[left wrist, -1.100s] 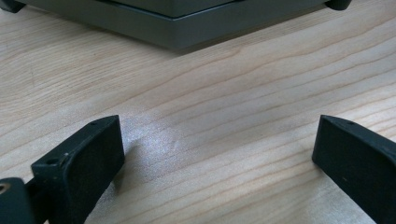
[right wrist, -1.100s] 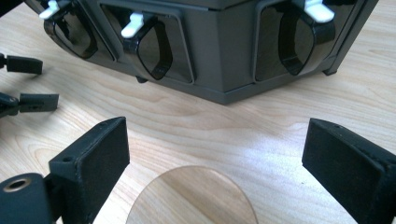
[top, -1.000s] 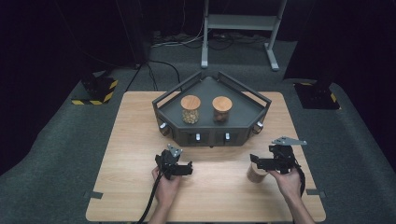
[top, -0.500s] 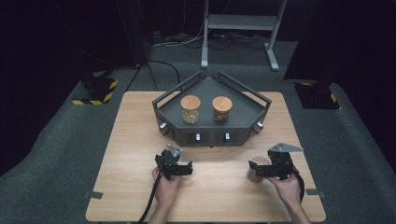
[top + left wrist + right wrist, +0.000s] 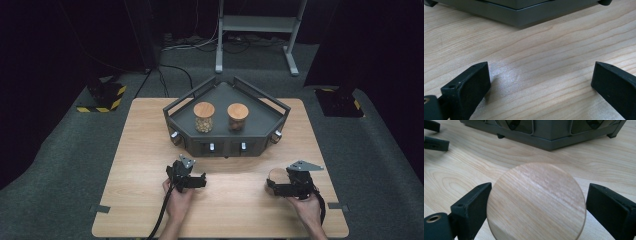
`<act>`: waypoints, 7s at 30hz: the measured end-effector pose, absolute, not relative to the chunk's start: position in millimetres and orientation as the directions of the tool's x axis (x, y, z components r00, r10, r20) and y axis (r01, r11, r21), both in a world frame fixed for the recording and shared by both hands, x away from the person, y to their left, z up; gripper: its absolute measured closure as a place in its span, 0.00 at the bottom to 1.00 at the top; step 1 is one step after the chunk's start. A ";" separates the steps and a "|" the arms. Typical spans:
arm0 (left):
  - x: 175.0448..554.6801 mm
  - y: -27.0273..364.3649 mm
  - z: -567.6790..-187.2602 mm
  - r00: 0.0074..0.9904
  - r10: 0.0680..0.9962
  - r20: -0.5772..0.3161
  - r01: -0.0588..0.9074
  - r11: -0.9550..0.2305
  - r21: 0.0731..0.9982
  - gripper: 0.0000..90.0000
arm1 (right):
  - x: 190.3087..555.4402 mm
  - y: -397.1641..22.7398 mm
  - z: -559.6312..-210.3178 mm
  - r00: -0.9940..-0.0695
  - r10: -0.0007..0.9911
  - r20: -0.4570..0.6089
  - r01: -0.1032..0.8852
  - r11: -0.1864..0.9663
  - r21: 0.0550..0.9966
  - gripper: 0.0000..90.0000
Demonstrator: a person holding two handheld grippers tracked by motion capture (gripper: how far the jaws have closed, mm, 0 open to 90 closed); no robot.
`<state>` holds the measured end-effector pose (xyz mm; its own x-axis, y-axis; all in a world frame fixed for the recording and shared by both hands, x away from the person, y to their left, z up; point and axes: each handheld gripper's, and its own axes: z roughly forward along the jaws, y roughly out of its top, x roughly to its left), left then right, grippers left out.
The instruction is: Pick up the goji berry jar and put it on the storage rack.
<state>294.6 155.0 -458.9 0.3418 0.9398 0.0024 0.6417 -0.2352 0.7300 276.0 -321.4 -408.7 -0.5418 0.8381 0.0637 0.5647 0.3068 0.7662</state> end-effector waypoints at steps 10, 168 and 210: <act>294.6 155.0 -458.9 0.342 0.940 0.002 0.642 -0.235 0.730 0.02 | 269.1 -317.0 -418.9 -0.538 0.843 0.030 0.557 0.328 0.763 0.11; 294.8 155.2 -458.9 0.343 0.939 0.002 0.641 -0.236 0.730 0.02 | 389.1 -248.7 -285.0 -0.399 0.917 0.009 0.540 0.227 0.810 0.28; 294.4 154.3 -459.0 0.339 0.941 0.004 0.642 -0.235 0.730 0.02 | 431.5 -219.3 -308.3 -0.426 0.904 -0.018 0.573 0.286 0.768 0.28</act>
<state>294.4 154.3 -459.0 0.3395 0.9406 0.0039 0.6416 -0.2346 0.7303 431.5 -219.3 -308.3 -0.4265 0.9043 -0.0181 0.5731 0.2857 0.7681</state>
